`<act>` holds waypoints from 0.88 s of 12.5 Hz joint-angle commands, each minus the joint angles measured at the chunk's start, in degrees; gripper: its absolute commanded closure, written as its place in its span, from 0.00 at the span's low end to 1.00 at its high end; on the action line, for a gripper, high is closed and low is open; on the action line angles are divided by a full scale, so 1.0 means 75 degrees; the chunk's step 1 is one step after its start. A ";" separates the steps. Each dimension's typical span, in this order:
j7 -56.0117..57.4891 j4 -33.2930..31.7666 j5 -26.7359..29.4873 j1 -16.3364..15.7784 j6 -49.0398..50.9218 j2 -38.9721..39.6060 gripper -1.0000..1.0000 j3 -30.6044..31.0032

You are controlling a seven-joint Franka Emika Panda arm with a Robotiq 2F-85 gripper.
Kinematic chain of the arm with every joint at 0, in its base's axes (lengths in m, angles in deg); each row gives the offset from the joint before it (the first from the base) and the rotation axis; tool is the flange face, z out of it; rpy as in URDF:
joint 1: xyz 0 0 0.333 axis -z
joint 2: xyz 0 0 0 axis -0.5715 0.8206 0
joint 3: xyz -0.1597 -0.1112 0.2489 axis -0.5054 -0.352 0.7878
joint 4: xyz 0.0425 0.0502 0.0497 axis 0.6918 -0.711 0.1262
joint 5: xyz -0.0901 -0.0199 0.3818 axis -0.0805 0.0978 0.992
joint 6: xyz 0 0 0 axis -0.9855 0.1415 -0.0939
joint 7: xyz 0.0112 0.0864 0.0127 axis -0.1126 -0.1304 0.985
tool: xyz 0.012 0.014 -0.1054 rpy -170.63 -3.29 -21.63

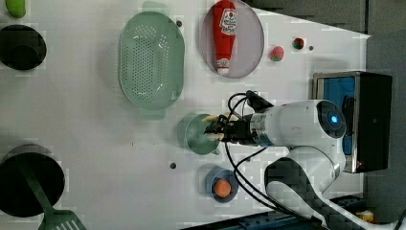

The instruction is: Pick Banana and place it in mug.

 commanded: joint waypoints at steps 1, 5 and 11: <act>-0.0907 -0.0126 -0.0165 0.0056 -0.0350 -0.0194 0.06 0.0153; -0.0967 -0.0059 -0.0126 0.0100 -0.0580 -0.0537 0.00 0.0095; -0.0524 0.0554 -0.0136 0.0326 0.1326 -0.2563 0.00 -0.0919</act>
